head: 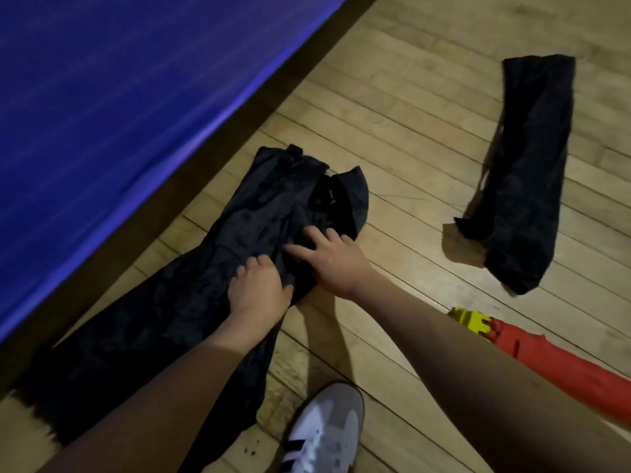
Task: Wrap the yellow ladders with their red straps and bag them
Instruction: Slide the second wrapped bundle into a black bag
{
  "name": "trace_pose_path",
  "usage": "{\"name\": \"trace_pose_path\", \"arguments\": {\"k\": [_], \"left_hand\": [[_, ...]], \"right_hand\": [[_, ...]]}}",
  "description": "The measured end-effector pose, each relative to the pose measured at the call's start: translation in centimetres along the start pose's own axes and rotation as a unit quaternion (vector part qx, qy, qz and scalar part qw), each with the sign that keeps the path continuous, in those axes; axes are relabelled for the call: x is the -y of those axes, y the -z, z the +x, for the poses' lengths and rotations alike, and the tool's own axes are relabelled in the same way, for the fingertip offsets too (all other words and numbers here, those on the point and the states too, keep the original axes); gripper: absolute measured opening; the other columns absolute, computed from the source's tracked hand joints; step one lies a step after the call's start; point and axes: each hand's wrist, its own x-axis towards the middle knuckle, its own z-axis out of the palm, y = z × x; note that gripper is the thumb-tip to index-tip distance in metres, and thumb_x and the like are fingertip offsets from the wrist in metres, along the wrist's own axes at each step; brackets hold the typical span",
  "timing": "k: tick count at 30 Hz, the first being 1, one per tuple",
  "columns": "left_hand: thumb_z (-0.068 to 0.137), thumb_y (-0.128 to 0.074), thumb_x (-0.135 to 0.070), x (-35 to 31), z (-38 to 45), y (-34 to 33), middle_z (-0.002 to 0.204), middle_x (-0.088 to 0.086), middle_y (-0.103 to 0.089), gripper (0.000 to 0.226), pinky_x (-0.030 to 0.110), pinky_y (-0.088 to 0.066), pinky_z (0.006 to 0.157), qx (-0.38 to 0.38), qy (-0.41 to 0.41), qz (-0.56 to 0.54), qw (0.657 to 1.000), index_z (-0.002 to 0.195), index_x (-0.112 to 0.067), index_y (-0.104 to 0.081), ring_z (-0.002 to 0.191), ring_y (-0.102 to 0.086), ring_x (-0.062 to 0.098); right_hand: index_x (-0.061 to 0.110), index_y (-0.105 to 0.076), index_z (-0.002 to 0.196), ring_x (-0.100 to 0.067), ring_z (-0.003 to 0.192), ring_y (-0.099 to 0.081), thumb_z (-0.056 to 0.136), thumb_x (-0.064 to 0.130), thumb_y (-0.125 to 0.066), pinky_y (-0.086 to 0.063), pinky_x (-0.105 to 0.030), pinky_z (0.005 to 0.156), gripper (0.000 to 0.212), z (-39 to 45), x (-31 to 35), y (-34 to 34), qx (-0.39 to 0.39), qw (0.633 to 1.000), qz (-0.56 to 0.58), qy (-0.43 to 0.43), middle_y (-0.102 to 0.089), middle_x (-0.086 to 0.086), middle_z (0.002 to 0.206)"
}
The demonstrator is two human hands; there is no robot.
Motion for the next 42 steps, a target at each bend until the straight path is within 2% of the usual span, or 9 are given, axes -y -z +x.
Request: {"name": "trace_pose_path", "arguments": {"k": [5, 11, 16, 22, 28, 31, 35, 39, 42], "left_hand": [[0.101, -0.045, -0.024, -0.7, 0.4, -0.9, 0.115, 0.008, -0.056, 0.020, 0.036, -0.046, 0.077, -0.022, -0.078, -0.039, 0.996, 0.110, -0.009, -0.053, 0.101, -0.057, 0.025], [0.102, -0.043, -0.027, -3.4, 1.1, -0.4, 0.111, 0.007, -0.058, 0.021, 0.037, -0.046, 0.072, -0.059, -0.110, -0.099, 0.987, 0.112, -0.010, -0.052, 0.097, -0.058, 0.026], [0.099, -0.049, -0.032, -4.9, 0.1, -0.5, 0.108, 0.005, -0.059, 0.024, 0.037, -0.045, 0.072, -0.072, -0.174, -0.129, 0.974, 0.111, -0.011, -0.054, 0.094, -0.058, 0.025], [0.097, -0.047, -0.044, -6.1, 0.1, -1.0, 0.110, 0.005, -0.055, 0.036, 0.034, -0.045, 0.072, -0.052, -0.170, -0.019, 0.984, 0.109, -0.011, -0.054, 0.100, -0.056, 0.024], [0.097, -0.049, -0.041, -9.9, 1.1, 1.0, 0.098, 0.002, -0.059, 0.029, 0.031, -0.043, 0.061, -0.038, -0.248, -0.022, 0.968, 0.099, -0.013, -0.056, 0.088, -0.060, 0.024], [0.097, -0.054, -0.030, -12.9, 2.3, 1.9, 0.082, 0.005, -0.060, 0.023, 0.035, -0.047, 0.059, -0.049, -0.250, -0.109, 0.961, 0.091, -0.008, -0.058, 0.076, -0.060, 0.025], [0.097, -0.057, -0.024, -17.5, 4.7, 2.6, 0.067, 0.006, -0.051, 0.027, 0.032, -0.042, 0.056, -0.056, -0.234, -0.201, 0.950, 0.079, -0.004, -0.052, 0.063, -0.055, 0.025], [0.095, -0.057, -0.022, -20.6, 7.2, 2.5, 0.079, 0.013, -0.061, 0.022, 0.039, -0.052, 0.066, -0.046, -0.203, -0.292, 0.934, 0.087, -0.002, -0.056, 0.071, -0.064, 0.028], [0.097, -0.054, -0.023, -21.7, 8.4, 3.0, 0.113, 0.011, -0.064, 0.031, 0.030, -0.050, 0.089, -0.021, -0.198, -0.319, 0.927, 0.124, -0.007, -0.057, 0.103, -0.063, 0.023]], "right_hand": [[0.015, -0.065, 0.107, -0.030, 0.092, -0.056, 0.079, 0.014, -0.070, -0.041, -0.035, 0.071, 0.028, -0.1, -1.5, -1.3, -0.056, 0.997, -0.043, -0.022, -0.056, -0.010, 0.112], [0.023, -0.045, 0.136, -0.029, 0.090, -0.058, 0.079, 0.017, -0.071, -0.047, -0.037, 0.071, 0.063, -1.9, -3.4, -3.0, -0.110, 0.992, 0.034, -0.041, -0.056, -0.010, 0.124], [0.018, -0.067, 0.098, -0.028, 0.078, -0.058, 0.074, 0.015, -0.075, -0.044, -0.034, 0.068, 0.026, -2.7, -4.7, -2.5, -0.181, 0.982, -0.003, -0.050, -0.059, -0.007, 0.094], [0.015, -0.061, 0.080, -0.026, 0.052, -0.051, 0.065, 0.004, -0.073, -0.034, -0.030, 0.061, 0.022, -4.4, -6.7, -1.6, -0.219, 0.966, -0.034, -0.134, -0.053, -0.001, 0.058], [0.009, -0.060, 0.086, -0.029, 0.059, -0.055, 0.068, -0.007, -0.064, -0.035, -0.038, 0.072, 0.025, -6.7, -11.2, 0.2, -0.277, 0.923, -0.009, -0.269, -0.058, -0.005, 0.064], [0.010, -0.063, 0.109, -0.031, 0.076, -0.061, 0.080, -0.005, -0.058, -0.037, -0.043, 0.081, 0.033, -7.6, -13.4, 0.6, -0.298, 0.913, 0.035, -0.276, -0.066, -0.007, 0.082], [0.016, -0.043, 0.142, -0.029, 0.091, -0.058, 0.088, 0.001, -0.053, -0.032, -0.041, 0.085, 0.057, -8.7, -14.7, 0.8, -0.271, 0.926, 0.069, -0.255, -0.065, -0.007, 0.100], [0.019, -0.039, 0.142, -0.022, 0.114, -0.049, 0.095, 0.010, -0.045, -0.025, -0.036, 0.097, 0.048, -10.0, -15.5, 0.7, -0.216, 0.931, 0.136, -0.262, -0.056, -0.002, 0.123], [0.017, -0.049, 0.132, -0.022, 0.110, -0.050, 0.094, 0.013, -0.048, -0.026, -0.034, 0.091, 0.038, -11.0, -15.6, -0.2, -0.222, 0.930, 0.165, -0.240, -0.056, -0.002, 0.118]]}}
